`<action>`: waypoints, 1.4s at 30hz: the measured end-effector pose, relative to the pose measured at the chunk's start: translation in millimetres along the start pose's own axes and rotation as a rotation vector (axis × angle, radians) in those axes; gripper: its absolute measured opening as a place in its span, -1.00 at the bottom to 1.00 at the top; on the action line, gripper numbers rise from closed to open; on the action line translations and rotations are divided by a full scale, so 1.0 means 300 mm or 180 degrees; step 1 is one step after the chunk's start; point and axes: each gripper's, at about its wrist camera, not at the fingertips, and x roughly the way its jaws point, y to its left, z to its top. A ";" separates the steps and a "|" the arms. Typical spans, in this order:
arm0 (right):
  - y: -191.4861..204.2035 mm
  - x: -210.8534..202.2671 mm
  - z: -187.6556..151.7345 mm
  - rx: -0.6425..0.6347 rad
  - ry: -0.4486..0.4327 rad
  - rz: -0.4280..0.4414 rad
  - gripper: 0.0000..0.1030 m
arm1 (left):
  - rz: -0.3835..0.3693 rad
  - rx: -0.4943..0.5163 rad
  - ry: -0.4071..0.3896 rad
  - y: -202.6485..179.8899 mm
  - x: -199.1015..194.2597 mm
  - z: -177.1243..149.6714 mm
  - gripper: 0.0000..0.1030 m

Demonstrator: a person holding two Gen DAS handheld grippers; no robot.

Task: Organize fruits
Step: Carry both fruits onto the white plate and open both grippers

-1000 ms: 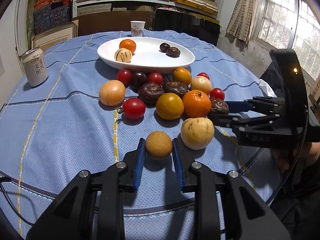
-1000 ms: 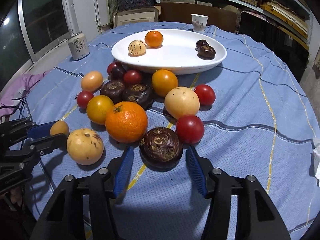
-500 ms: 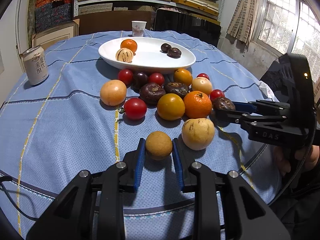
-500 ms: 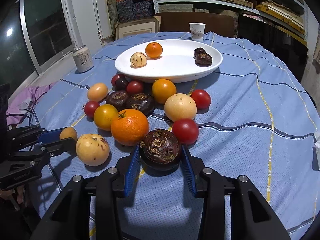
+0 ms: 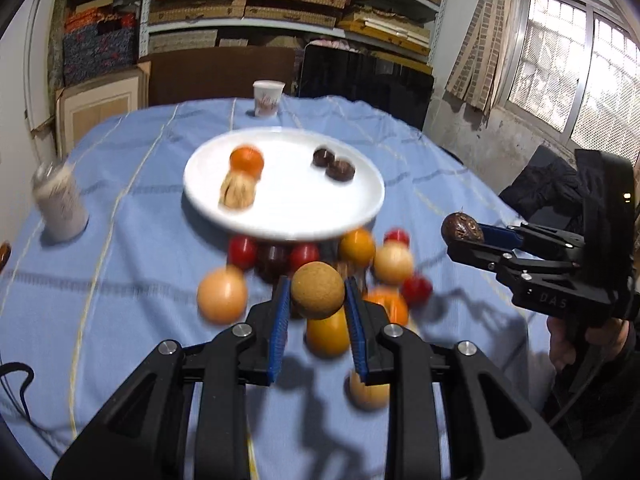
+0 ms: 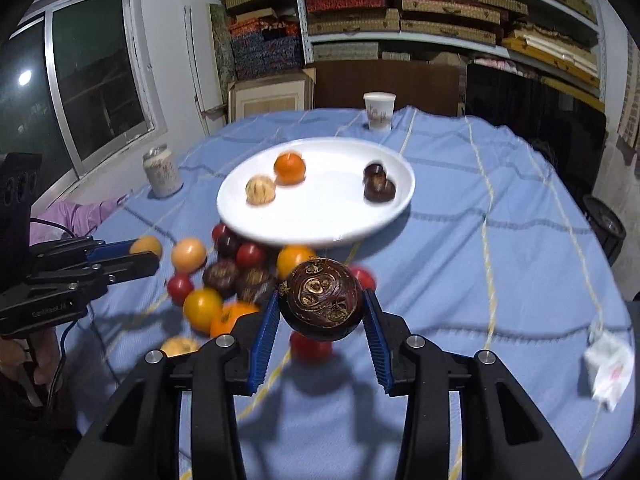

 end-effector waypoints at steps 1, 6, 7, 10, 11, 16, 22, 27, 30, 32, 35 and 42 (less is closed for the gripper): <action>-0.010 0.003 0.028 0.0007 -0.0037 0.0006 -0.18 | -0.0018 0.0012 0.0005 -0.001 0.029 0.042 -0.49; -0.057 0.073 0.186 0.0057 -0.0164 0.0054 -0.18 | -0.0058 -0.0025 0.0086 0.009 0.173 0.191 -0.49; -0.061 0.103 0.221 0.0032 -0.0178 0.0066 -0.18 | -0.0052 -0.0024 0.0098 0.015 0.207 0.222 -0.49; -0.071 0.186 0.288 -0.0023 -0.0157 0.0058 -0.18 | -0.0060 -0.0070 0.0149 0.033 0.281 0.277 -0.49; -0.075 0.217 0.308 -0.0033 -0.0134 0.0060 -0.18 | -0.0055 -0.0080 0.0172 0.041 0.311 0.294 -0.49; -0.109 0.388 0.388 -0.0007 0.0032 0.0115 -0.18 | -0.0031 -0.0147 0.0257 0.085 0.424 0.338 -0.49; -0.094 0.547 0.438 -0.0064 0.0213 0.0176 -0.18 | 0.0009 -0.0216 0.0407 0.133 0.517 0.330 -0.49; -0.068 0.623 0.452 -0.0123 0.0300 0.0204 -0.16 | 0.0091 -0.0269 0.0447 0.171 0.546 0.331 -0.49; -0.074 0.614 0.457 -0.0073 0.0198 0.0170 0.14 | 0.0081 -0.0325 0.0425 0.183 0.539 0.342 -0.38; -0.084 0.581 0.455 -0.0037 0.0124 0.0165 0.14 | 0.0074 -0.0338 0.0397 0.185 0.525 0.340 -0.26; -0.100 0.510 0.441 0.0020 0.0039 0.0147 0.14 | 0.0066 -0.0331 0.0313 0.174 0.479 0.336 -0.19; -0.109 0.289 0.292 0.0163 -0.0011 0.0275 0.20 | -0.0017 -0.0012 -0.0007 0.069 0.259 0.273 0.13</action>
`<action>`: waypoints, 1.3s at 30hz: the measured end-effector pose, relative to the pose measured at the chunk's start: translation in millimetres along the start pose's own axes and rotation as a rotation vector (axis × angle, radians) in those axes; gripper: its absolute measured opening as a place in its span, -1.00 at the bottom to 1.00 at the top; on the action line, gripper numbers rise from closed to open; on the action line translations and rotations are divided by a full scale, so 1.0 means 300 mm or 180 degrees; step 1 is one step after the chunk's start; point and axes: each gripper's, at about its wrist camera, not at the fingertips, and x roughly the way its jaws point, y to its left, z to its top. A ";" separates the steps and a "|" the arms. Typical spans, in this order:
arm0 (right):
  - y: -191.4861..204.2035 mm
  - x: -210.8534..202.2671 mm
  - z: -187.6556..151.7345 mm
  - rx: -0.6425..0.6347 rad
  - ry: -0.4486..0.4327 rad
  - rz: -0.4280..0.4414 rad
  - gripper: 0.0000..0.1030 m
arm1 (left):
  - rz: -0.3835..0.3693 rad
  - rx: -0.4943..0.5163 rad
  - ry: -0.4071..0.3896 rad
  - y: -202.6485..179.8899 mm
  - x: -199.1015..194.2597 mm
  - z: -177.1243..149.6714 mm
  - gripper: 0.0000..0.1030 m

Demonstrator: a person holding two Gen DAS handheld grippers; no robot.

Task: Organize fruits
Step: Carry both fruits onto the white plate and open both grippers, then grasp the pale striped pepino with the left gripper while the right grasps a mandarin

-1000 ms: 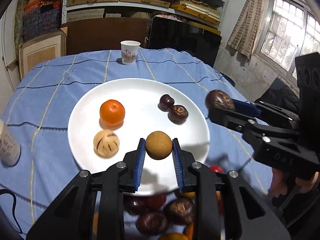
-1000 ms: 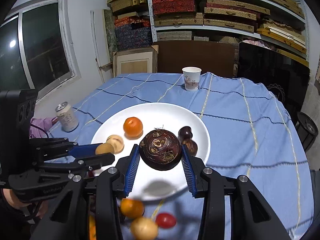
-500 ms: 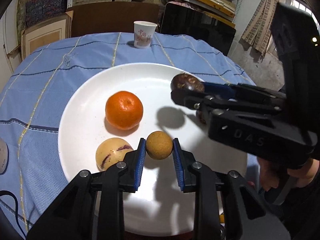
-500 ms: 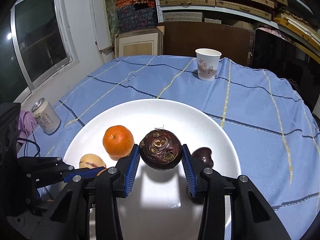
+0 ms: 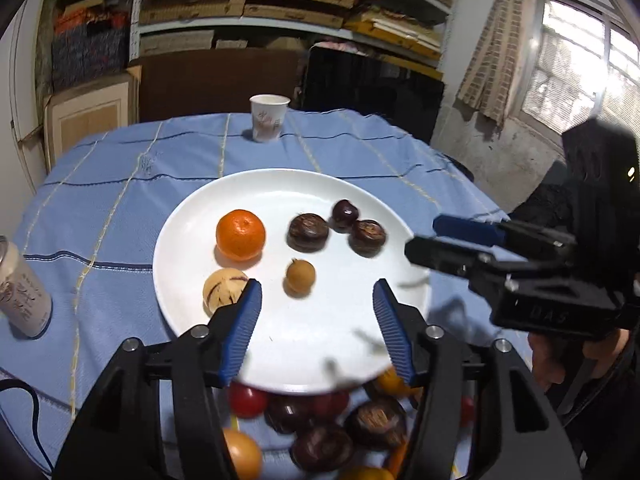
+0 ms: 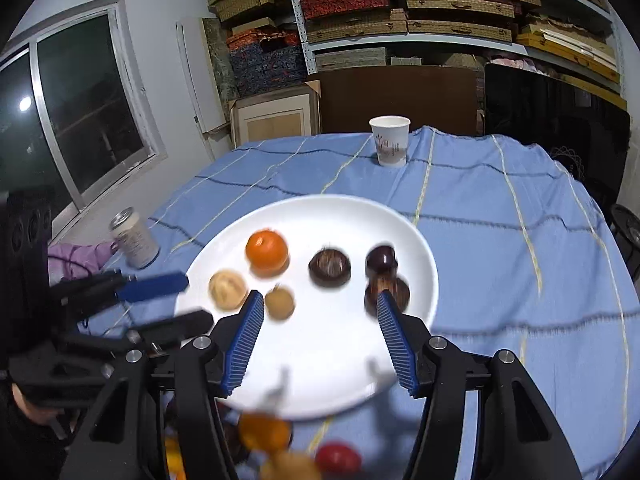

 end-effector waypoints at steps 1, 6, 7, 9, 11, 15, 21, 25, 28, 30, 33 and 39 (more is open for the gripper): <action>-0.001 -0.034 -0.041 0.0060 0.0026 0.0023 0.23 | -0.0009 0.0054 -0.0009 -0.014 -0.037 -0.024 0.15; 0.008 -0.146 -0.214 0.0288 0.0122 0.0068 0.27 | 0.0008 0.0178 0.0015 -0.042 -0.158 -0.160 0.17; 0.015 -0.168 -0.258 0.0334 0.0143 0.0086 0.27 | 0.0017 0.0176 0.0025 -0.042 -0.180 -0.194 0.17; 0.028 -0.187 -0.309 0.0346 0.0155 0.0079 0.27 | 0.0041 0.0173 0.0040 -0.044 -0.207 -0.247 0.18; 0.048 -0.199 -0.367 0.0326 0.0169 0.0058 0.27 | 0.0085 0.0190 0.0079 -0.044 -0.226 -0.309 0.18; 0.068 -0.206 -0.446 0.0396 0.0201 0.0075 0.26 | 0.0100 0.0114 0.0173 -0.037 -0.235 -0.398 0.18; 0.059 -0.228 -0.463 0.0450 0.0090 0.0083 0.27 | 0.0030 0.0238 0.0208 -0.107 -0.262 -0.486 0.19; 0.032 -0.235 -0.462 0.0583 0.0030 0.0084 0.27 | -0.0033 0.0297 0.0171 -0.153 -0.286 -0.512 0.19; 0.031 -0.243 -0.463 0.0596 -0.0008 0.0073 0.27 | -0.0073 0.0282 0.0183 -0.172 -0.287 -0.516 0.19; 0.026 -0.246 -0.464 0.0623 -0.0022 0.0049 0.28 | -0.0102 0.0323 0.0193 -0.196 -0.284 -0.522 0.19; 0.020 -0.249 -0.471 0.0653 -0.0017 0.0033 0.28 | -0.0189 0.0413 0.0224 -0.241 -0.275 -0.529 0.18; 0.039 -0.264 -0.490 0.0536 -0.0034 -0.0001 0.28 | -0.0267 0.0531 0.0276 -0.305 -0.227 -0.524 0.17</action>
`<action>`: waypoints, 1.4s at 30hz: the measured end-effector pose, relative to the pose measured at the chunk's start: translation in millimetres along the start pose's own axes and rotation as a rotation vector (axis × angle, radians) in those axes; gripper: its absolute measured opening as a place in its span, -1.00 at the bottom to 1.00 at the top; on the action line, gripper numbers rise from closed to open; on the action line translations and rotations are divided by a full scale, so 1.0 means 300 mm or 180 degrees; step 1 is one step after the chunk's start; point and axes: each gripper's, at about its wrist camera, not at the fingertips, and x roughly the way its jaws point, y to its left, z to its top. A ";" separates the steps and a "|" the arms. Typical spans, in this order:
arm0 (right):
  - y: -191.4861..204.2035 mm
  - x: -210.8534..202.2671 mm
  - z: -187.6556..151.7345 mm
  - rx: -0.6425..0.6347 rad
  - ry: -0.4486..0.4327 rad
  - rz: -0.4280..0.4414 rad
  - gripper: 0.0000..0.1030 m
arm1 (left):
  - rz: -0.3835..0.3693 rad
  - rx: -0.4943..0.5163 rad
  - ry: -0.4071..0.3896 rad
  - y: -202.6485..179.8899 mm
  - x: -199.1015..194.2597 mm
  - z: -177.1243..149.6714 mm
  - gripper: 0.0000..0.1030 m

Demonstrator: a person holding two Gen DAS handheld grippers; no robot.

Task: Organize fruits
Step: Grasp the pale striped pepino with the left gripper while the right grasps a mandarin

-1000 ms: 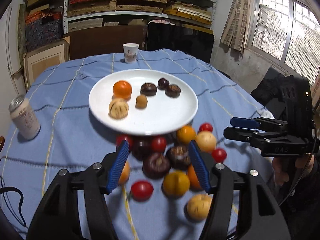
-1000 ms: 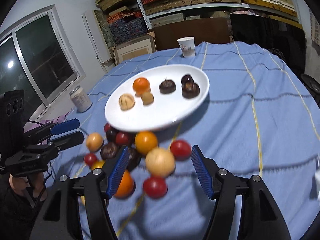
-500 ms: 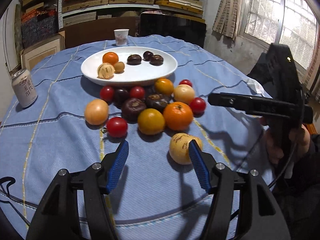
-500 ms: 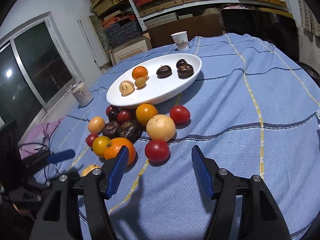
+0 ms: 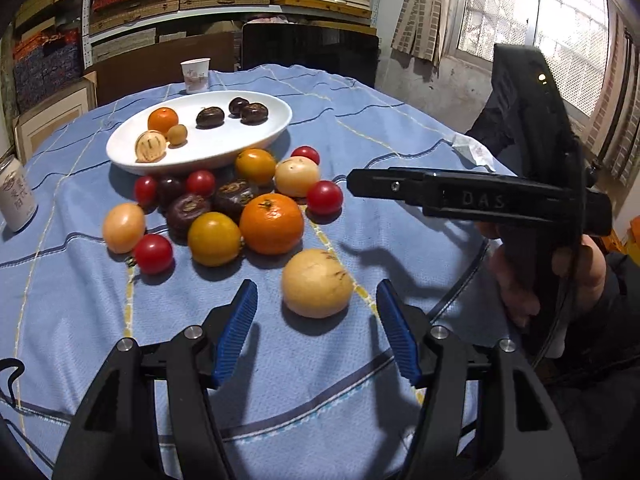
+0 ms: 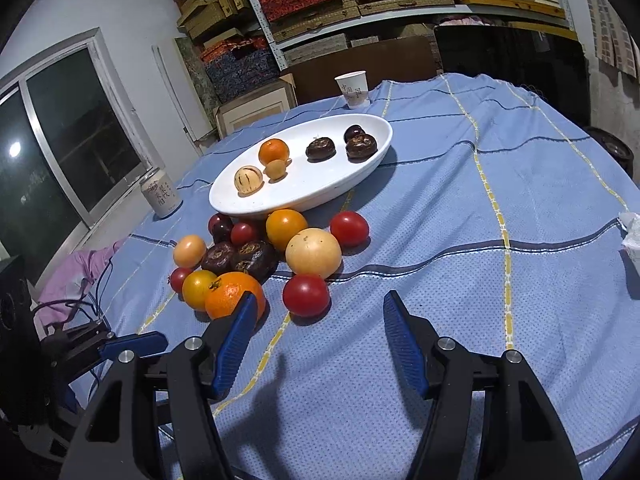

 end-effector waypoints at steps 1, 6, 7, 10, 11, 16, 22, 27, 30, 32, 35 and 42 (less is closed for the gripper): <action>0.004 -0.001 -0.001 -0.0029 -0.0007 0.0007 0.28 | 0.0007 -0.0006 0.0004 -0.001 0.011 0.005 0.17; -0.007 -0.004 0.002 0.0016 -0.0015 0.0041 0.28 | -0.0038 -0.0109 0.0022 0.004 0.043 0.023 0.02; -0.007 -0.004 0.002 0.0019 -0.0018 0.0044 0.28 | -0.0039 -0.0104 0.0013 0.002 0.043 0.021 -0.05; -0.003 -0.005 -0.001 0.0013 -0.0020 0.0054 0.28 | -0.0046 -0.0111 -0.0018 0.006 0.039 0.018 -0.29; -0.004 -0.005 -0.001 0.0015 -0.0020 0.0052 0.28 | -0.0060 -0.0119 -0.0007 0.009 0.040 0.017 -0.31; -0.002 -0.005 -0.001 -0.0003 -0.0018 0.0049 0.28 | -0.0113 -0.0112 0.0078 0.009 0.042 0.003 -0.08; 0.001 -0.005 0.001 -0.0036 -0.0005 0.0027 0.28 | -0.0085 -0.0135 0.0163 0.010 0.052 -0.014 -0.12; 0.003 -0.003 0.000 -0.0045 0.0007 0.0032 0.28 | -0.0128 -0.0182 0.0118 0.007 0.037 -0.036 -0.20; 0.003 -0.003 -0.001 -0.0036 0.0014 0.0038 0.28 | -0.0122 -0.0263 0.0017 0.029 0.015 -0.036 -0.20; 0.007 0.003 -0.001 -0.0048 0.0038 0.0009 0.28 | -0.0057 -0.0357 -0.0176 0.063 -0.024 -0.032 -0.20; 0.045 0.041 0.000 -0.0237 0.0222 -0.0211 0.28 | 0.0105 -0.0549 -0.0412 0.135 -0.070 -0.022 -0.20; 0.137 0.085 0.020 -0.0683 0.0391 -0.0342 0.02 | 0.0220 -0.0641 -0.0518 0.177 -0.093 -0.019 -0.20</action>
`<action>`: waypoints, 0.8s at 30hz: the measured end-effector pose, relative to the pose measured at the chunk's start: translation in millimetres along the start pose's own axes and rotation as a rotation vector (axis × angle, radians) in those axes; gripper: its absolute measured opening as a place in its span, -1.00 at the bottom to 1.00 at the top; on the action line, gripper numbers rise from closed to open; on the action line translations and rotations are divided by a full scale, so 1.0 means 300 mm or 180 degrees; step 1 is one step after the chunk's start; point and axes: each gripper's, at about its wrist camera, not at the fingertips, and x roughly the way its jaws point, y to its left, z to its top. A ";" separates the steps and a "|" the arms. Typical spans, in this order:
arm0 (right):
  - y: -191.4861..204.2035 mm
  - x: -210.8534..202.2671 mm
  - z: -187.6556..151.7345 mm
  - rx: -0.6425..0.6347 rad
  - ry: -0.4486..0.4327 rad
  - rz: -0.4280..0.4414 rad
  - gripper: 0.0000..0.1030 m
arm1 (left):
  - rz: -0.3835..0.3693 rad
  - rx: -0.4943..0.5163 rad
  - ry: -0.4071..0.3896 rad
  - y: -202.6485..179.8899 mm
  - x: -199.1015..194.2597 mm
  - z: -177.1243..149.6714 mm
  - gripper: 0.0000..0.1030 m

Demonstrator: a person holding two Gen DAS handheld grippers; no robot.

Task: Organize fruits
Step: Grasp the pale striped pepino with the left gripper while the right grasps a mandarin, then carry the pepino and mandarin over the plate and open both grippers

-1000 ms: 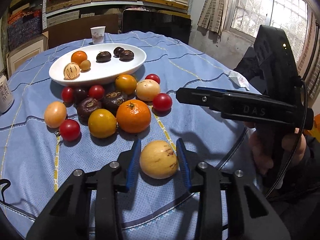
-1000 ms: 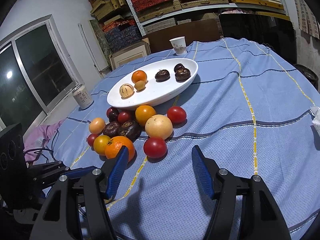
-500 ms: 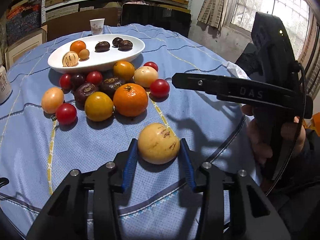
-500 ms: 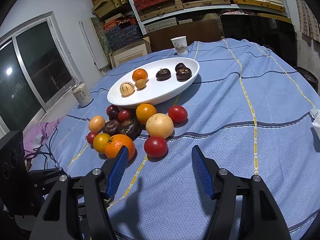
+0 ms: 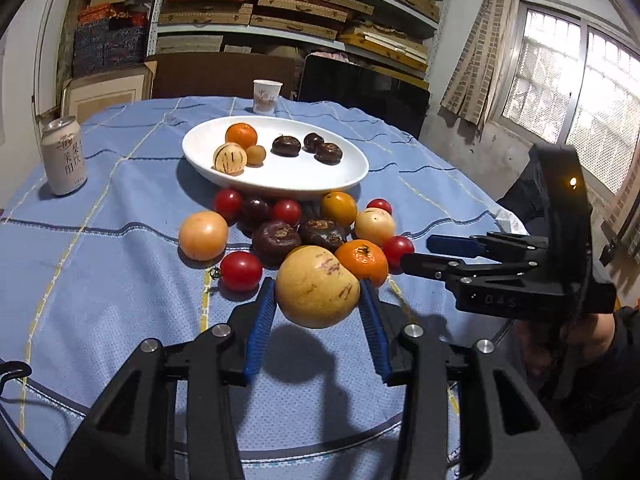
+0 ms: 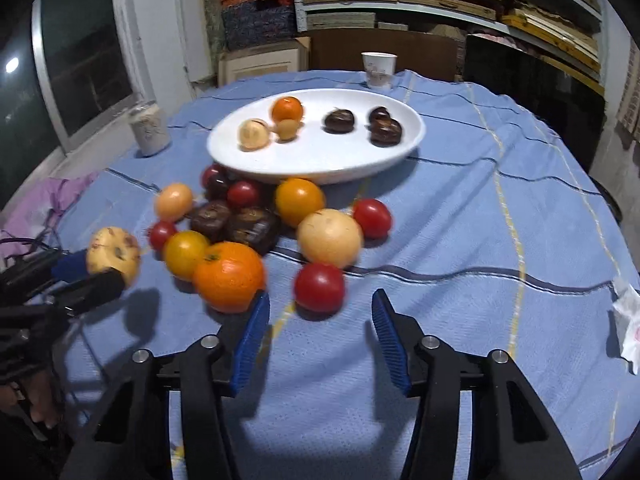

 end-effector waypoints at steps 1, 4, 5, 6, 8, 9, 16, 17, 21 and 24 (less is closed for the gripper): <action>0.021 -0.012 0.003 -0.0065 -0.0048 0.0115 0.02 | -0.0003 -0.0001 -0.0010 0.001 -0.002 0.002 -0.20; 0.104 -0.018 0.006 -0.0417 -0.0134 0.0156 0.02 | -0.0029 -0.0068 -0.0002 0.020 0.002 0.010 -0.20; 0.125 -0.005 0.011 -0.0491 -0.0097 0.0174 0.02 | -0.0036 -0.0077 -0.0003 0.021 0.001 0.010 -0.20; 0.141 0.006 0.016 -0.0525 -0.0063 0.0223 0.02 | -0.0048 -0.0088 -0.0007 0.023 0.000 0.010 -0.20; 0.160 0.022 0.031 -0.0595 -0.0026 0.0238 0.02 | -0.0058 -0.0082 0.0007 0.023 0.003 0.007 -0.20; 0.170 0.037 0.040 -0.0621 0.0018 0.0219 0.02 | -0.0054 -0.0071 0.0010 0.020 0.004 0.007 -0.20; 0.141 0.111 0.056 -0.0354 0.0305 0.0321 -0.11 | -0.0066 -0.0016 0.0059 0.009 0.011 0.003 -0.20; 0.139 0.106 0.054 -0.0330 0.0285 0.0310 -0.12 | -0.0068 -0.0017 0.0060 0.009 0.014 0.002 -0.20; 0.118 0.061 0.041 -0.0203 0.0116 0.0310 -0.12 | -0.0076 -0.0037 0.0045 0.013 0.017 0.004 -0.20; 0.098 0.030 0.022 -0.0145 0.0042 0.0287 -0.12 | -0.0083 -0.0053 0.0040 0.015 0.014 0.005 -0.20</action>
